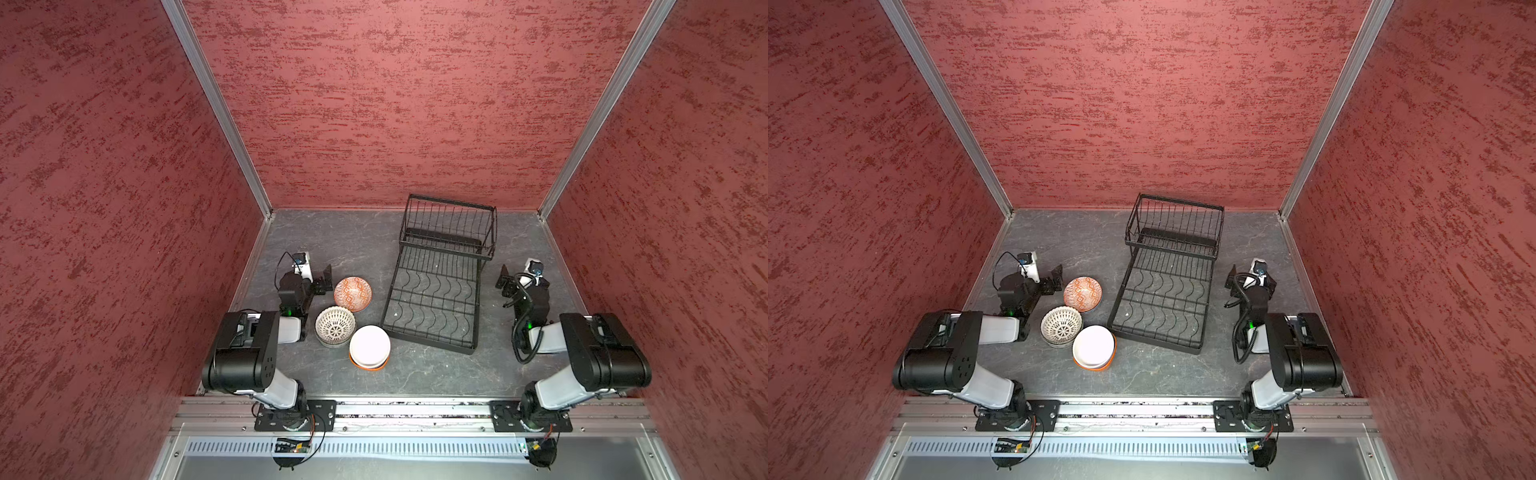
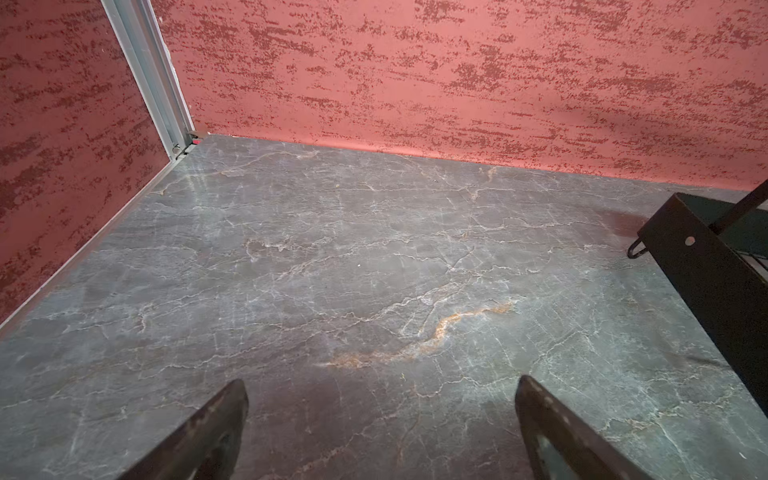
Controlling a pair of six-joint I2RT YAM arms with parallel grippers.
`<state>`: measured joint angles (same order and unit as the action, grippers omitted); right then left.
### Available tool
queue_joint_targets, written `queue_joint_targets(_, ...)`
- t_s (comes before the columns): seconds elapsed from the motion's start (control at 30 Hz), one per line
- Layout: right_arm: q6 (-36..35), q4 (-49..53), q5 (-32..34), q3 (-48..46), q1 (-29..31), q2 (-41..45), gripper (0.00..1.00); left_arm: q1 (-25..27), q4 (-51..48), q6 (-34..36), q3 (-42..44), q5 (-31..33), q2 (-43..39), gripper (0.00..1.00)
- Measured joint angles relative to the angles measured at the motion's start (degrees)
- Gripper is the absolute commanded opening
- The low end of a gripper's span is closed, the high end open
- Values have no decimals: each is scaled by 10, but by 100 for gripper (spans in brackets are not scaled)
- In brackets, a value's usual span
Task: Load the bowls into the dish rack
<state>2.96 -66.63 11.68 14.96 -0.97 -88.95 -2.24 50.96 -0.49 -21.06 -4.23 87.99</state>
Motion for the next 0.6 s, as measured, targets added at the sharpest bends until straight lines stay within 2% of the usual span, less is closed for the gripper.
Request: queue_joint_targets(0.6, 0, 0, 0, 0, 0, 0, 99, -2, 0, 0, 0, -4, 0, 100)
